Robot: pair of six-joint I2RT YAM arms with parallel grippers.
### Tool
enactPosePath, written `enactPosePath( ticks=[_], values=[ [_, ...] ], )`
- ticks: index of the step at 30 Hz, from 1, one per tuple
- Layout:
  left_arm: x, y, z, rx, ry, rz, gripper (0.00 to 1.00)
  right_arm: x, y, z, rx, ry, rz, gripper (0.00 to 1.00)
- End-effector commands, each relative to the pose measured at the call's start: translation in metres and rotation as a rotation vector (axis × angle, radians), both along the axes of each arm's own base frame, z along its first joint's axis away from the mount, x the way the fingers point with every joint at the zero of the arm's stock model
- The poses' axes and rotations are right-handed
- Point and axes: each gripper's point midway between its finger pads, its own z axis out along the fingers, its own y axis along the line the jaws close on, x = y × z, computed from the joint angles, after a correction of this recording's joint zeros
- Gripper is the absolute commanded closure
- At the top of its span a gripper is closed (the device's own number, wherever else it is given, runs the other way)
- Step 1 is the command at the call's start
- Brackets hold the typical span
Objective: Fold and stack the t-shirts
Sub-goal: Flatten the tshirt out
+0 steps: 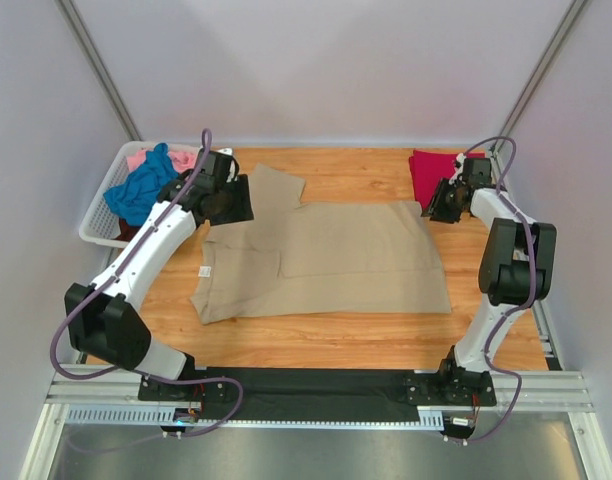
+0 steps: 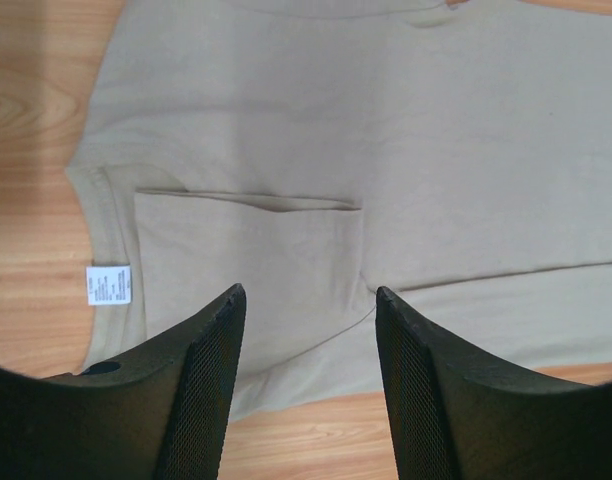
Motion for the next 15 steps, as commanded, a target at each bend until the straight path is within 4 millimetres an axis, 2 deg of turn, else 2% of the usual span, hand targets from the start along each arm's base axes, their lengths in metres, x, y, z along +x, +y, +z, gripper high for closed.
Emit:
enactPosePath(
  ticks=[1, 10, 15],
  values=[
    [0.016, -0.015, 0.015, -0.048, -0.064, -0.072, 0.38, 0.031, -0.009, 0.008, -0.023, -0.1, 0.076, 0.66],
    [0.027, -0.021, -0.006, -0.043, -0.034, -0.087, 0.38, 0.049, -0.008, -0.028, 0.038, -0.053, 0.117, 0.64],
    [0.033, -0.017, -0.009, -0.017, -0.039, -0.079, 0.38, 0.059, -0.001, -0.027, 0.082, -0.075, 0.14, 0.64]
  ],
)
